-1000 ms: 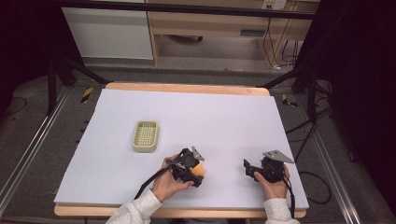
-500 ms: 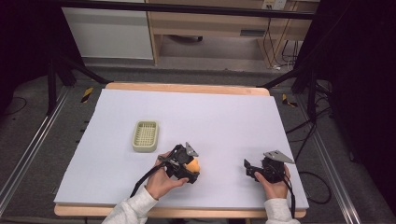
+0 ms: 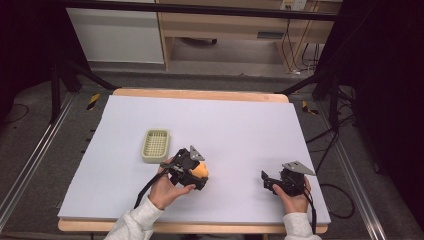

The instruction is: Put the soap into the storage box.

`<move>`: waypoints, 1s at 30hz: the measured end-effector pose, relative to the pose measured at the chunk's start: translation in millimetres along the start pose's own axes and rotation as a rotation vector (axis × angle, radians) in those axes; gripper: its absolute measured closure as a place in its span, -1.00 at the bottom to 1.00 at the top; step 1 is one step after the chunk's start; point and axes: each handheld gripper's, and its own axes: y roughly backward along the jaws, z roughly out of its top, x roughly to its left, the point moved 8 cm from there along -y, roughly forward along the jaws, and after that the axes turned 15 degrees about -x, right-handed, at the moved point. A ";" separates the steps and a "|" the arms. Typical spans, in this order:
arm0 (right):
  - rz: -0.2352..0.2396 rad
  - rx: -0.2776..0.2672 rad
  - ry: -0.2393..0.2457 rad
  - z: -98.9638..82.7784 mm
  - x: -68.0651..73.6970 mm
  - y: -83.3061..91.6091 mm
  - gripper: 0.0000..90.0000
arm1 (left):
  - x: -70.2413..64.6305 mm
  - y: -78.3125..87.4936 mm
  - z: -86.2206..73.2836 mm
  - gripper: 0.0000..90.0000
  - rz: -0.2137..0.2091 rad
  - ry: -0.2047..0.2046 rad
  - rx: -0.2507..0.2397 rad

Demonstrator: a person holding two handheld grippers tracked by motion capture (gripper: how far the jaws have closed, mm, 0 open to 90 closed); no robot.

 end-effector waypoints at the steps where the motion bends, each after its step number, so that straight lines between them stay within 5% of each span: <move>1: 0.001 0.001 -0.003 0.0 0.2 0.1 -0.77 | 2.1 1.7 1.1 -0.42 0.008 0.002 -0.007; 30: -0.002 -0.005 0.007 0.5 -0.2 0.3 -0.77 | 62.8 41.6 11.6 -0.41 0.131 0.082 -0.079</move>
